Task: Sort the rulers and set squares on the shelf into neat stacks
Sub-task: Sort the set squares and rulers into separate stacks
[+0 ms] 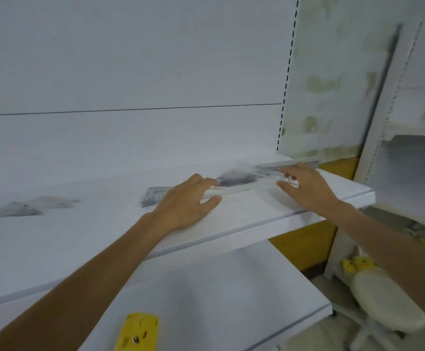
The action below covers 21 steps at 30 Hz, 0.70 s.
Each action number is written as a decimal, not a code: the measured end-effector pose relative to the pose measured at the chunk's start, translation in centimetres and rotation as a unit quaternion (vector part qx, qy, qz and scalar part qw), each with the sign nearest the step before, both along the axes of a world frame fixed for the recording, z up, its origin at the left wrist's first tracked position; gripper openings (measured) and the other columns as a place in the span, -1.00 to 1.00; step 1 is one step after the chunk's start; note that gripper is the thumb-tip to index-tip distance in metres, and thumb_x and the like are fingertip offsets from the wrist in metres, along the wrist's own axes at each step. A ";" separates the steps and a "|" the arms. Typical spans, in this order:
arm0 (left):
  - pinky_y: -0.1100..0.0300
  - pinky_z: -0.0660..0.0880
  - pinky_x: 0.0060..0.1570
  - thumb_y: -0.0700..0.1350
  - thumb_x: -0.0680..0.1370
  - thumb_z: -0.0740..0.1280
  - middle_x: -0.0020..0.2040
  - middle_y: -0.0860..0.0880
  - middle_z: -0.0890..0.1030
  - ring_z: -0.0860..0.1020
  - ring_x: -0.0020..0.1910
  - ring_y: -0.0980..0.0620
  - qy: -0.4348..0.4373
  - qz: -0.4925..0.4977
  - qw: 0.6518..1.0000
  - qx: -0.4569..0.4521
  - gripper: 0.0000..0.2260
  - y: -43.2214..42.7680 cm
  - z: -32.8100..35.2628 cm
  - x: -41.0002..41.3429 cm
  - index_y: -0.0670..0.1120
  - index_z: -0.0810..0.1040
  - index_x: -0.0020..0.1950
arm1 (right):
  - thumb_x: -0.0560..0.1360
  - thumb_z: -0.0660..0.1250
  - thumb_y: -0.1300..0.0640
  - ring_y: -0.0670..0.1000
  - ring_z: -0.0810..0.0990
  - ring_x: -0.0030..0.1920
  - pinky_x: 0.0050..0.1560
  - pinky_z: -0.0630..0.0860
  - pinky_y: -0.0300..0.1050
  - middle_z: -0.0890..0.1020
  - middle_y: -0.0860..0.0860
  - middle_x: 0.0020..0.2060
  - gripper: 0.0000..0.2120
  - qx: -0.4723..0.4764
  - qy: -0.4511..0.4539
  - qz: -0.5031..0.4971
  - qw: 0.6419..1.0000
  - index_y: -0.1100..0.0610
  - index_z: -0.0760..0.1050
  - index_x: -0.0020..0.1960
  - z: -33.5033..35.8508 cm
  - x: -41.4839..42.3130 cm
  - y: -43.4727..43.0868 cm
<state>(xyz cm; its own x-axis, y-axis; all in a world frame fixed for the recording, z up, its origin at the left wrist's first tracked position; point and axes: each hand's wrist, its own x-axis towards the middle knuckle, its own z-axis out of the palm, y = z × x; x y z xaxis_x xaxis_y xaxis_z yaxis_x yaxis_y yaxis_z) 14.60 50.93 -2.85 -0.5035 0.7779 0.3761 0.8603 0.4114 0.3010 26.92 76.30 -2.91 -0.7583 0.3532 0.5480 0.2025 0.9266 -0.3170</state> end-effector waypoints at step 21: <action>0.19 0.40 0.09 0.13 0.51 0.25 0.18 0.06 0.48 0.48 0.09 0.09 0.023 0.054 0.998 0.032 -0.62 12.8 -0.5 0.1 0.02 0.44 0.28 | 0.48 0.31 0.23 0.16 0.44 0.12 0.13 0.29 -0.13 0.53 0.17 0.07 -0.69 0.035 -0.032 0.077 0.996 0.22 0.48 0.21 0.2 -4.3 16.0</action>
<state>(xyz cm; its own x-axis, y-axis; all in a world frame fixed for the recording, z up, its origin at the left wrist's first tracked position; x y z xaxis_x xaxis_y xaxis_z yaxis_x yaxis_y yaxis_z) 14.71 63.75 -3.32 -0.5640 0.6940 0.4476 0.8257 0.4838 0.2901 22.65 92.28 -2.68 -0.8340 0.1930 0.5168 0.0745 0.9676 -0.2411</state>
